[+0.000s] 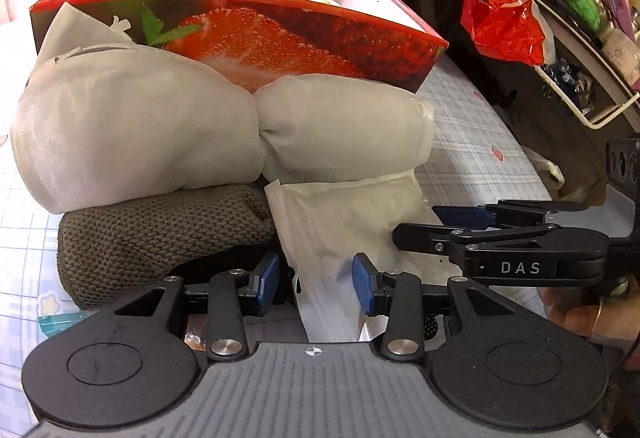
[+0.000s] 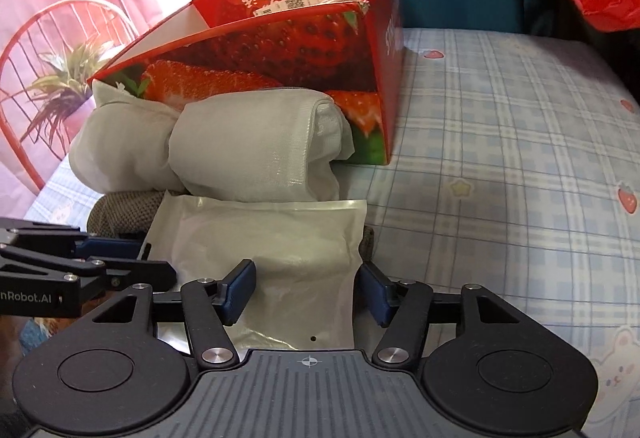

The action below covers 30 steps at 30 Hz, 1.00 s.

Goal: Organize soft objects
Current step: 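Move both grippers to the white foil pouch and close on it, then lift the white foil pouch and carry it over the red box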

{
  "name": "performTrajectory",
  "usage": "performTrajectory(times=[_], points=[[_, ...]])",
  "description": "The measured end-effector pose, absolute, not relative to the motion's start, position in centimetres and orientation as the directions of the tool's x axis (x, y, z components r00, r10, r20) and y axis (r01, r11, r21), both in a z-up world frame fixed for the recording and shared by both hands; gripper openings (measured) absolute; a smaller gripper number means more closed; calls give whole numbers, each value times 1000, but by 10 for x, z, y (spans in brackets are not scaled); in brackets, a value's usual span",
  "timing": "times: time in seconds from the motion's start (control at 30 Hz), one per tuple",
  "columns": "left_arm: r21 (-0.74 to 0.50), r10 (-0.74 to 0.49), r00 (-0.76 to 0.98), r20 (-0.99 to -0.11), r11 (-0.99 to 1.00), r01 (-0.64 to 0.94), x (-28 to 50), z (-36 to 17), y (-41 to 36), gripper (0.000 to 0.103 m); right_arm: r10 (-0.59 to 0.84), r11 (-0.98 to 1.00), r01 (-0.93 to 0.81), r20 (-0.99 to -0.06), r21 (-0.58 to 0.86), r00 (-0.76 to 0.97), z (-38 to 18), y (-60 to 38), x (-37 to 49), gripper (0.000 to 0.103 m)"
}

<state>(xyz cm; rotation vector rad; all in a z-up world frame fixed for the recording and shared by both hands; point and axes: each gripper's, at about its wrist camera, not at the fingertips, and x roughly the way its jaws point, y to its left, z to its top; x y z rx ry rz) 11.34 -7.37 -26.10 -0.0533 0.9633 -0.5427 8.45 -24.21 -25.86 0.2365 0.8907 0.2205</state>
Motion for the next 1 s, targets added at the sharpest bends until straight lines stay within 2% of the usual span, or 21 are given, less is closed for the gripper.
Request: performTrajectory(times=[0.33,0.67,0.83,1.0], points=[[-270,-470,438,-766,854,445,107,-260,-83,42,325,927,-52,-729,371,603,-266,-250,90,62],[-257,-448,460,-766,871,419,105,-259,-67,41,371,921,-120,-735,371,567,-255,-234,78,49],[-267,-452,458,-765,871,413,106,-259,-62,41,355,931,-140,-743,338,567,-251,-228,76,46],[-293,-492,456,-741,849,440,107,-251,-59,37,359,932,-178,-743,315,565,-240,-225,72,39]])
